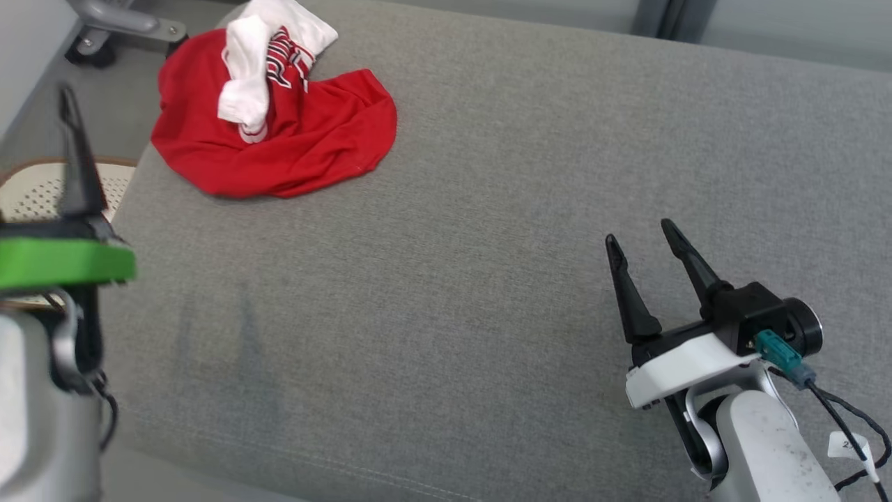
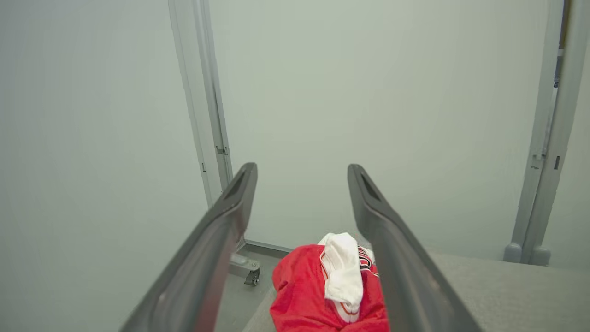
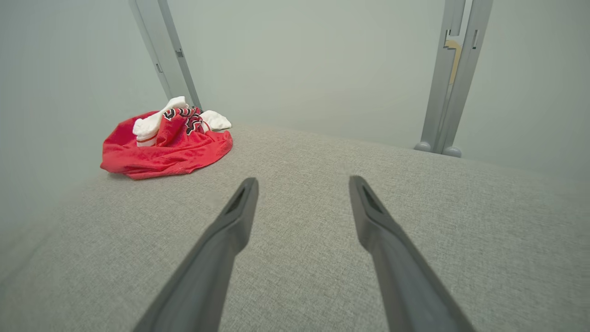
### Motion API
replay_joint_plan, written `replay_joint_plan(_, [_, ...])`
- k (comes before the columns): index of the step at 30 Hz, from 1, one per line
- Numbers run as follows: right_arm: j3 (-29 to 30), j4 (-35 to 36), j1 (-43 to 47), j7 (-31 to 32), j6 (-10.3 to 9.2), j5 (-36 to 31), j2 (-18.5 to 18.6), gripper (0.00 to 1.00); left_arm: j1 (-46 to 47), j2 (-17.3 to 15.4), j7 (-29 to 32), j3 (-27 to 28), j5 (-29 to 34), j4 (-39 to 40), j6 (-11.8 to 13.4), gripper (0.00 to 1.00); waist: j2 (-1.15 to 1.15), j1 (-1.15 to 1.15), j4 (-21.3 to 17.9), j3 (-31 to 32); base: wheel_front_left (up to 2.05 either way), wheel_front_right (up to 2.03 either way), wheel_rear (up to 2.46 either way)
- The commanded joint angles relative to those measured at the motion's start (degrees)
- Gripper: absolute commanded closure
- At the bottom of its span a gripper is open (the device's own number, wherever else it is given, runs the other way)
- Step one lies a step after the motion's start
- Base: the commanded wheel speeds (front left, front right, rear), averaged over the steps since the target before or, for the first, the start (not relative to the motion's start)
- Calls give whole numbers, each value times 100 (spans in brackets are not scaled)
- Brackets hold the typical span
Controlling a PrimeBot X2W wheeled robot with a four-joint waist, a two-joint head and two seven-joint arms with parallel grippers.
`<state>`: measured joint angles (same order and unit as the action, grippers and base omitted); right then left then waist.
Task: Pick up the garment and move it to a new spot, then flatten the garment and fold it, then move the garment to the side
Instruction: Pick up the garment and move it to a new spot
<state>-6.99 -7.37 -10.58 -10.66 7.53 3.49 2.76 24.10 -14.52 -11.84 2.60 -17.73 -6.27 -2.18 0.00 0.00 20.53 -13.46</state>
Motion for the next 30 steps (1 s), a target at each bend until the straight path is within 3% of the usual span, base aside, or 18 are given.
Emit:
replay_joint_plan(1, [69,104,-95,51,-8,-88,23,0,467,-126,169,62,-54,-112,-36,0,0,0,-508,-609,0,0,0])
replay_joint_plan(8, [208,641,-260,293,-8,-328,20,0,2067,-569,1204,341,-583,-1455,-105,0,0,0,-859,-1303,0,0,0])
replay_joint_plan(15, [424,1156,-299,443,-8,-531,18,0,2629,-751,2067,-146,-585,-2849,-359,0,0,0,-1087,-1837,0,0,0])
replay_joint_plan(24, [630,1501,-345,537,-8,-609,13,0,2818,-640,2101,-307,-727,-3919,-359,0,0,0,-1166,-2054,0,0,0])
replay_joint_plan(25, [630,1514,-366,539,-8,-605,16,0,2842,-653,2069,-296,-718,-4021,-316,9,0,0,-1172,-2055,0,0,0])
replay_joint_plan(27, [623,1528,-376,533,-8,-578,17,0,2894,-685,1983,-264,-727,-4178,-263,57,0,0,-1180,-2044,0,0,0])
replay_joint_plan(29, [613,1486,-368,509,-8,-531,17,0,2921,-708,1862,-265,-715,-4289,-256,92,0,0,-1182,-1997,0,0,0])
replay_joint_plan(30, [602,1450,-364,490,-8,-507,17,0,2938,-742,1794,-272,-701,-4335,-268,100,0,0,-1184,-1961,0,0,0])
